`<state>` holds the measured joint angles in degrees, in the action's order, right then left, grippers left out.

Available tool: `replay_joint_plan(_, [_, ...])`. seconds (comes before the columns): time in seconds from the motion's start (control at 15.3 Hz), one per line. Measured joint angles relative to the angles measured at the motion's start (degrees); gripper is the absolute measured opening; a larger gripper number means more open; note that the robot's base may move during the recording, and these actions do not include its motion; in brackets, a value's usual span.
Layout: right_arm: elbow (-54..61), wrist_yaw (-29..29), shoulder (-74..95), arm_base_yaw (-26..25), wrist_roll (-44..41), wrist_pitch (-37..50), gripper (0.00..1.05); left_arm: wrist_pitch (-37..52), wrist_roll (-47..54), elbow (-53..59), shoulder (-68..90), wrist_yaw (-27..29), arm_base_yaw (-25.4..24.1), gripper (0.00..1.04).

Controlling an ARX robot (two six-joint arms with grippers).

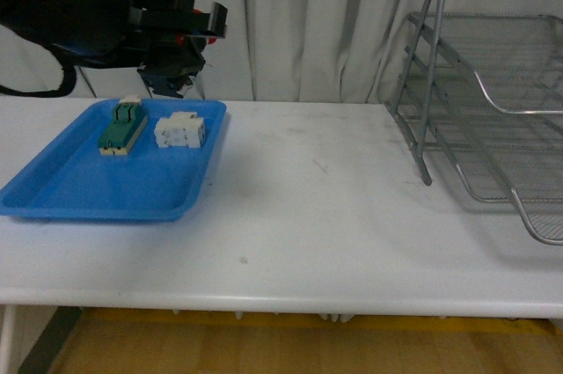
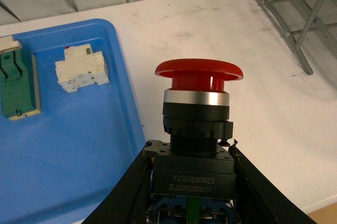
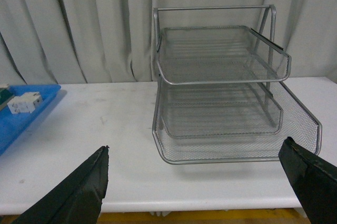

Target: Place button on rack with both arms

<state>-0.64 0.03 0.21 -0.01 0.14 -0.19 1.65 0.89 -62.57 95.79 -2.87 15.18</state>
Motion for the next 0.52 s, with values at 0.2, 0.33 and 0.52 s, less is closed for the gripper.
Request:
replay_joint_plan(0.2, [0.0, 0.0, 0.0, 0.0, 0.0, 0.0, 0.98, 3.4, -1.0, 12.4, -9.3, 4.3, -3.6, 0.36])
replay_joint_plan(0.33, [0.0, 0.0, 0.0, 0.0, 0.0, 0.0, 0.98, 5.0, -3.2, 20.1, -11.2, 3.1, -6.4, 0.36])
replay_joint_plan(0.52, [0.0, 0.0, 0.0, 0.0, 0.0, 0.0, 0.98, 9.4, -9.1, 28.6, -17.7, 3.9, -7.9, 0.36])
